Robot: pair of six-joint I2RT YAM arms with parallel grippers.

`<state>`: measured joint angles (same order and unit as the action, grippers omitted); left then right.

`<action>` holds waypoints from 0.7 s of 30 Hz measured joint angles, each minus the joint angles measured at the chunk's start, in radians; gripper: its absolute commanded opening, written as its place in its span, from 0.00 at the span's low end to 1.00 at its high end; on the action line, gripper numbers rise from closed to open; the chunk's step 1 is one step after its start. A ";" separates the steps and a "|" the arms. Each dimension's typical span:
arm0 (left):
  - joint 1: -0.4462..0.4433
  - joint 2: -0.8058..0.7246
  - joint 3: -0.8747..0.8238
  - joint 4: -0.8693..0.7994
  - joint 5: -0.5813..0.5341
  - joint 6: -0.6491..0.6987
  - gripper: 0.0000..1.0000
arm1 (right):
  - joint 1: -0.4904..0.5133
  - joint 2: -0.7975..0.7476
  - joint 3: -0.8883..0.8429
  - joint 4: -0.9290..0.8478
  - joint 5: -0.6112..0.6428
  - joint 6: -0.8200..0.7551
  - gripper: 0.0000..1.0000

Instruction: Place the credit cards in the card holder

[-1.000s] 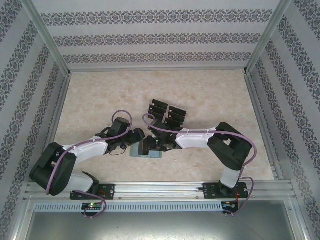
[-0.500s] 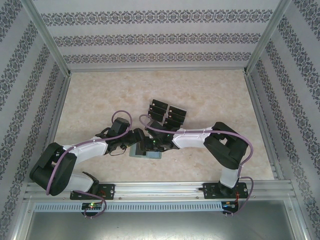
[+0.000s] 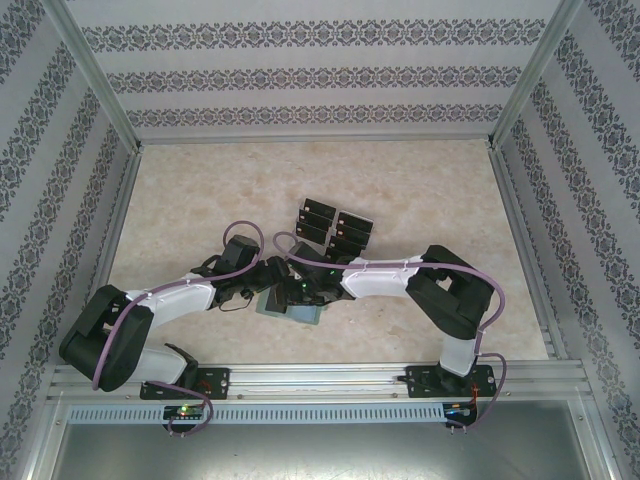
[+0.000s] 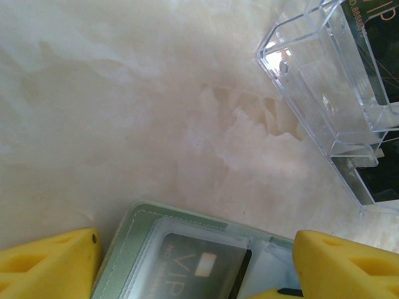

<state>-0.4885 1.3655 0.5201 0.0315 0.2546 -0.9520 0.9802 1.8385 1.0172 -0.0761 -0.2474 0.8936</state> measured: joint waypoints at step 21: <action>0.006 0.005 0.000 0.007 0.004 -0.022 0.81 | 0.011 0.017 0.032 -0.043 -0.003 -0.007 0.44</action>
<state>-0.4820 1.3708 0.5201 0.0383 0.2584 -0.9741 0.9913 1.8553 1.0492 -0.1188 -0.2504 0.8867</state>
